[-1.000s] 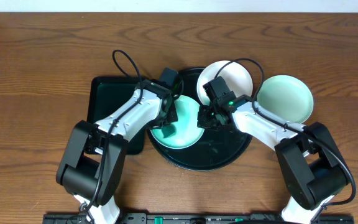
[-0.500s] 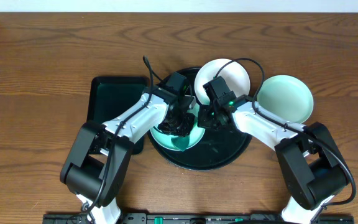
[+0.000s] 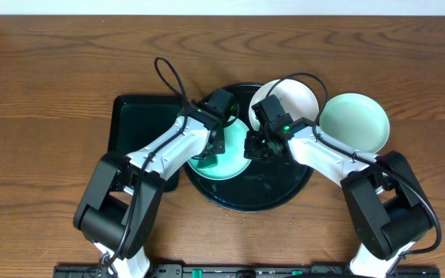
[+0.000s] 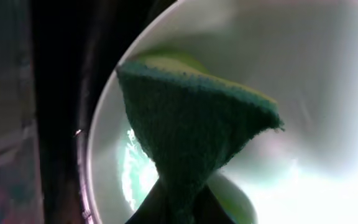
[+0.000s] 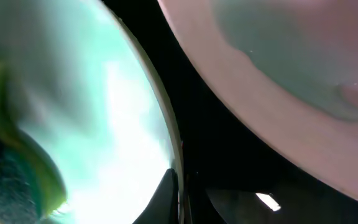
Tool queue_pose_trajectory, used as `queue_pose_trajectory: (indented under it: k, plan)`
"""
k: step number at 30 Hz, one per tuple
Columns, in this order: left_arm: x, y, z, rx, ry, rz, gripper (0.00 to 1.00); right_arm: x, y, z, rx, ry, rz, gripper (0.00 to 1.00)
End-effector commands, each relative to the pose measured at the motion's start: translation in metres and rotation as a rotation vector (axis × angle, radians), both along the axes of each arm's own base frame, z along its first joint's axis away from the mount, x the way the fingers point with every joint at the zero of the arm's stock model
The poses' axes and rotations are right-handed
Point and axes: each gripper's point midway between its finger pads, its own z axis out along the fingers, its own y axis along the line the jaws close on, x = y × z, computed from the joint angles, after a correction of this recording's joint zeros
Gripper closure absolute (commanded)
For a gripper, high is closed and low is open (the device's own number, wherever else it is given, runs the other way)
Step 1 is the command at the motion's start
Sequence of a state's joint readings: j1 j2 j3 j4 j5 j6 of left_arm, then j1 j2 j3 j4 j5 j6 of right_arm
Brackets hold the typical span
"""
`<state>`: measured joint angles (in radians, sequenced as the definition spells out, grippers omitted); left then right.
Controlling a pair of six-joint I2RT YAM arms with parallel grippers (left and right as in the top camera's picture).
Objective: Clean dirty plates on tray and stack at the side
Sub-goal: 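Scrub the held plate with the sponge in left gripper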
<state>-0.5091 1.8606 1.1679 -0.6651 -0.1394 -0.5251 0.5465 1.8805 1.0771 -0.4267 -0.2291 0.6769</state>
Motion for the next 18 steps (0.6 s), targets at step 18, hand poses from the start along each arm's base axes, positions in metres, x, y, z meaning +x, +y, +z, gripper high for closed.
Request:
queue_pose_trajectory:
  k: [18]
  plan:
    - [-0.031, -0.078, -0.003, -0.421, 0.181, -0.374, 0.93, -0.009, -0.005, -0.016, -0.038, 0.036, 0.014, 0.99]
